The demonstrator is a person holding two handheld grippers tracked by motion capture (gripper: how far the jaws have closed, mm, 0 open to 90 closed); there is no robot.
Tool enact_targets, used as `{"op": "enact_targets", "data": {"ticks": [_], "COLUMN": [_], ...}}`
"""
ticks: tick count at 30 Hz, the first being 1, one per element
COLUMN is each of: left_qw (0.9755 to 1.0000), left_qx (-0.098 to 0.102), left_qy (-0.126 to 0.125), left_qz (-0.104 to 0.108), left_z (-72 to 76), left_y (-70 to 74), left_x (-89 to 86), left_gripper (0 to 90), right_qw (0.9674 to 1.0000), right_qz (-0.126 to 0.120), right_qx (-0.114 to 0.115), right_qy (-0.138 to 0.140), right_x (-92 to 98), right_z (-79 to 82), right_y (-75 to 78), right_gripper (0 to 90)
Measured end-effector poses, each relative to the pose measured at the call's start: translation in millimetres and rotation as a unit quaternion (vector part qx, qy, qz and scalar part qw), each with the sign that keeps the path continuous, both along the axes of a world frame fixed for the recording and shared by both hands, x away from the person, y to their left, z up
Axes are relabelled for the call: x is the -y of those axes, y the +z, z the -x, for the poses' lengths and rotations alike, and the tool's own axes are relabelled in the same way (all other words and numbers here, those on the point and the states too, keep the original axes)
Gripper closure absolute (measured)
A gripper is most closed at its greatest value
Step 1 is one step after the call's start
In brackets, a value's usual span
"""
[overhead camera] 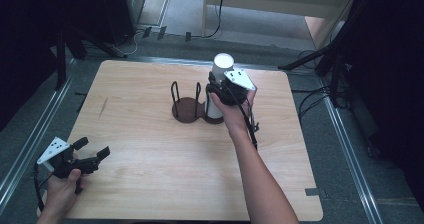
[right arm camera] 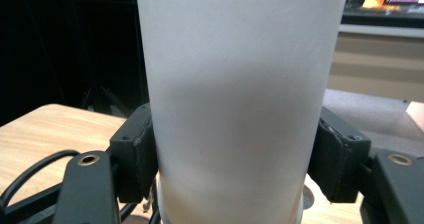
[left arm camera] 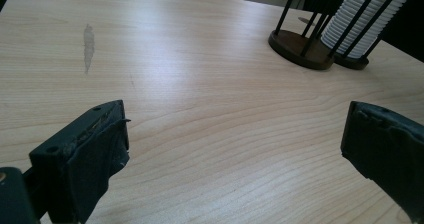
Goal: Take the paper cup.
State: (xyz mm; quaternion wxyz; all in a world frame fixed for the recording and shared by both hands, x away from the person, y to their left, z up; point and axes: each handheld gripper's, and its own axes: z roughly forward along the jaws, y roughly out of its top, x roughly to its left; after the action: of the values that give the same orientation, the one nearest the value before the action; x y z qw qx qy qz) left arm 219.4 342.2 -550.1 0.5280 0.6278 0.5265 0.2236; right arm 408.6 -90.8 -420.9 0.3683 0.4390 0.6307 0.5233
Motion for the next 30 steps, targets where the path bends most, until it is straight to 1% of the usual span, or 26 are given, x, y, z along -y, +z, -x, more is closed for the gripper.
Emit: {"op": "enact_targets", "data": {"ticks": [7, 12, 14, 15, 17, 24, 27, 30], "left_qw": [1.0, 1.0, 1.0, 1.0, 1.0, 1.0, 1.0, 0.9999], "left_qx": [0.0, -0.001, -0.002, -0.002, -0.003, -0.003, -0.002, -0.003], "left_qy": [0.001, 0.0, 0.001, 0.001, 0.002, 0.0, 0.003, 0.011], "left_qz": [0.002, -0.005, -0.004, -0.003, 0.001, 0.003, 0.001, -0.004], "left_z": [0.0, -0.1, -0.2, -0.2, -0.1, 0.0, 0.1, 0.0], "left_y": [-0.1, 0.1, 0.2, 0.2, 0.3, 0.7, 0.8, 1.1], "left_x": [-0.2, 0.3, 0.2, 0.0, -0.3, -1.2, -1.5, -0.7], "left_gripper": [0.0, 0.0, 0.0, 0.0, 0.0, 0.0, 0.0, 0.0], "right_qw": [0.9999, 0.9996, 0.9995, 0.9994, 0.9993, 0.9988, 0.9987, 0.9986], "right_qz": [-0.008, -0.012, -0.013, -0.018, -0.018, -0.023, -0.025, -0.027], "right_qx": [0.014, 0.024, 0.028, 0.03, 0.031, 0.041, 0.042, 0.045], "right_qy": [-0.004, -0.004, -0.006, -0.006, -0.006, -0.012, -0.011, -0.01], "right_x": [-1.6, -2.5, -2.7, -2.2, -2.0, 2.6, 4.4, 6.7], "right_z": [3.3, 6.6, 7.8, 9.0, 9.4, 13.7, 15.8, 18.9], "right_y": [10.1, 16.9, 19.3, 21.8, 22.7, 30.1, 32.6, 35.7], "right_gripper": [31.8, 32.2, 32.2, 32.3, 32.2, 32.3, 32.3, 32.3]}}
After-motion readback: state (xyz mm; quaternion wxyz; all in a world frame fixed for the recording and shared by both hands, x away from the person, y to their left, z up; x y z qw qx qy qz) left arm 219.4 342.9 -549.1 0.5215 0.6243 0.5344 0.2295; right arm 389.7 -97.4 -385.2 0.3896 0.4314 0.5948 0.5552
